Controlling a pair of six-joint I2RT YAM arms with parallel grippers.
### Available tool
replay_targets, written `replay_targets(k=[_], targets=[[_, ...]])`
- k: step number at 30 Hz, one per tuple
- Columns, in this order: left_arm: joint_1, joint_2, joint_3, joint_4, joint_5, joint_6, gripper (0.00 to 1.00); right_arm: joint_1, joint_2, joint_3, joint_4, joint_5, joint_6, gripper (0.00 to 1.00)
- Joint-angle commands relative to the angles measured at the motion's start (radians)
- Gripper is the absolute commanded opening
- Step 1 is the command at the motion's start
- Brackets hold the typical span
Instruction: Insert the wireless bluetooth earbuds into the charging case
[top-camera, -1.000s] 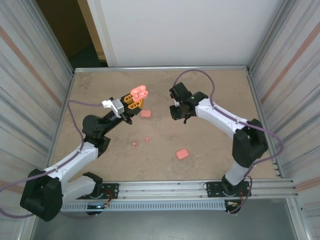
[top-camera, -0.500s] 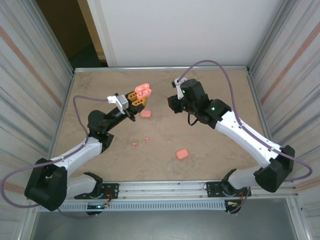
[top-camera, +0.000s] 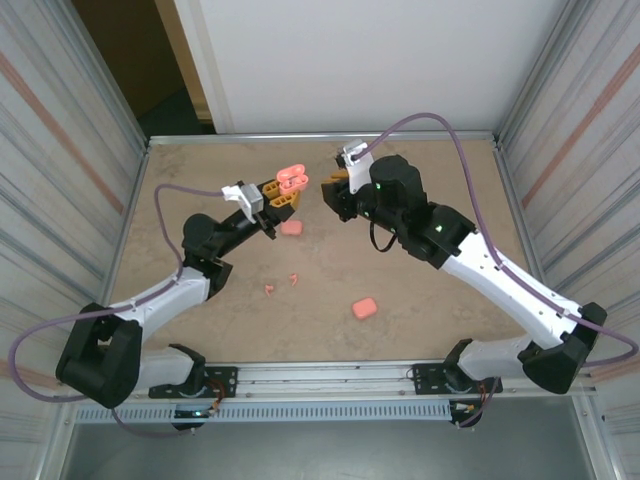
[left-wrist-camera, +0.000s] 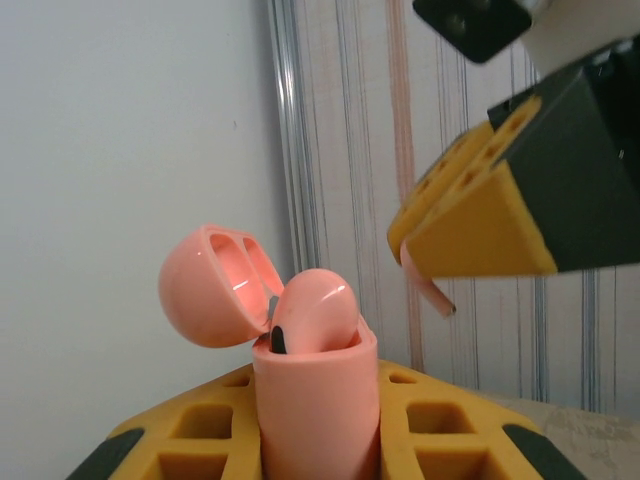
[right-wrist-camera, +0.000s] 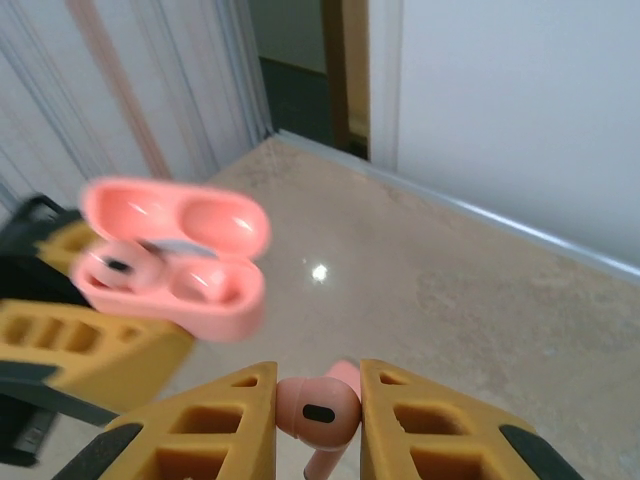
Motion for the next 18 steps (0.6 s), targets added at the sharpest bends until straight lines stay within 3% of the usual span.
replay_targets(k=[1,18], targets=[[-0.005,0.001,0.033,0.057,0.020,-0.022,0.00,0.022,0.022,0.073,0.053,-0.002,-0.063,0.22],[-0.013,0.021,0.043,0.080,0.025,-0.049,0.00,0.055,0.134,0.164,0.111,-0.007,-0.127,0.22]])
